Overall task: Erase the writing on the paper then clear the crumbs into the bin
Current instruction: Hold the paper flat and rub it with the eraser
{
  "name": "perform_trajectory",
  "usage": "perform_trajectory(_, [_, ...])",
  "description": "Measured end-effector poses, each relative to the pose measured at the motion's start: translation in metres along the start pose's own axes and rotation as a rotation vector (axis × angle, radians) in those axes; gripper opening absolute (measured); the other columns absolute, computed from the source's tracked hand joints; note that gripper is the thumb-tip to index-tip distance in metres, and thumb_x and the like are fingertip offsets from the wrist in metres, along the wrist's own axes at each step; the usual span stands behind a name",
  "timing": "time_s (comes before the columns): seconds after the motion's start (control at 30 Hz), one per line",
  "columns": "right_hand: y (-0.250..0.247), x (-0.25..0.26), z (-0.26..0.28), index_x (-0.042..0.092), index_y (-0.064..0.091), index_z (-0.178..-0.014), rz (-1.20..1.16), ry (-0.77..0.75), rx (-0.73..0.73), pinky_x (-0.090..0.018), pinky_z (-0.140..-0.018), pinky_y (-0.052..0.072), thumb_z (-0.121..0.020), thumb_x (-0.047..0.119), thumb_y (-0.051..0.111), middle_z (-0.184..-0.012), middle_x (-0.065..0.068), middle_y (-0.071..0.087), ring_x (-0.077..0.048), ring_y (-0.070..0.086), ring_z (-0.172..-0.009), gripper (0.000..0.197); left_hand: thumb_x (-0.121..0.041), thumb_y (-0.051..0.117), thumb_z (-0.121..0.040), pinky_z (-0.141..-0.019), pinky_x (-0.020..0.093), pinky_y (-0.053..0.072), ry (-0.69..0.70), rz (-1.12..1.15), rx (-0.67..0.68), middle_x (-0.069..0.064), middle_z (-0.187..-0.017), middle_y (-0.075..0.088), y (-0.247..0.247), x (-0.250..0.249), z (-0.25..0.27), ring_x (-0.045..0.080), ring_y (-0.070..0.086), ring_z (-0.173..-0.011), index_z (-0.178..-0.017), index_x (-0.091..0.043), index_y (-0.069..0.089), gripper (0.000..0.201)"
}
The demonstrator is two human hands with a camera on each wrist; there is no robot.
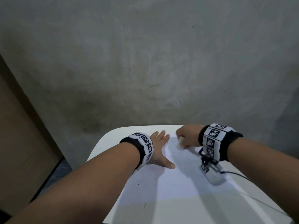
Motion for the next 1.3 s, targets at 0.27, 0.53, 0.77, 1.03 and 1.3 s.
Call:
perform_trajectory(0.27, [0.0,-0.007,-0.001,0.017,0.049,-0.07,-0.029,0.024,0.002,-0.025,-0.059,0.037,-0.079,0.015,0.061,-0.071,0.002,0.052,-0.022,0.051,-0.078,0.015,-0.077,0.061,-0.076,-0.12,0.05,0.0,-0.012,0.001,0.003,-0.005,-0.163,-0.023,0.002,0.003,-0.002,0.019,-0.016,-0.151,-0.156,-0.024,-0.016,0.123])
perform_trajectory(0.53, [0.003,-0.011,0.001,0.018,0.047,-0.068,-0.023,0.043,0.003,-0.024,-0.059,0.036,-0.081,0.015,0.061,-0.075,0.001,0.054,-0.021,0.05,-0.08,0.019,-0.075,0.062,-0.077,-0.12,0.049,0.001,-0.019,-0.002,0.006,-0.004,-0.163,-0.023,0.002,0.0,-0.001,0.02,-0.016,-0.151,-0.156,-0.023,-0.016,0.123])
perform_trajectory(0.77, [0.006,-0.006,0.001,0.022,0.04,-0.062,0.001,0.027,0.021,-0.025,-0.065,0.039,-0.083,0.017,0.063,-0.082,0.0,0.058,-0.019,0.05,-0.08,0.032,-0.075,0.061,-0.077,-0.121,0.05,0.0,-0.024,-0.002,0.008,-0.004,-0.163,-0.023,0.002,0.001,-0.001,0.02,-0.016,-0.151,-0.156,-0.024,-0.016,0.123])
perform_trajectory(1.03, [0.003,0.0,0.009,0.017,0.05,-0.075,0.048,-0.005,0.009,-0.023,-0.058,0.035,-0.083,0.015,0.058,-0.078,0.001,0.054,-0.023,0.05,-0.081,0.012,-0.076,0.062,-0.075,-0.121,0.05,0.001,-0.022,0.019,-0.005,-0.005,-0.163,-0.022,0.003,0.003,-0.004,0.019,-0.016,-0.151,-0.157,-0.024,-0.015,0.124])
perform_trajectory(1.3, [0.004,-0.004,0.01,0.022,0.042,-0.061,-0.003,0.014,0.016,-0.027,-0.065,0.04,-0.08,0.015,0.059,-0.071,0.003,0.052,-0.022,0.051,-0.078,0.026,-0.076,0.062,-0.075,-0.121,0.049,0.0,-0.023,0.014,0.002,-0.006,-0.163,-0.023,0.003,0.003,-0.004,0.019,-0.017,-0.151,-0.156,-0.024,-0.016,0.124])
Point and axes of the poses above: each hand's wrist, its own z-axis away from the middle knuckle, its own y-axis out of the palm, x = y × z, the point moved 5 cm from there along -z, towards the middle knuckle
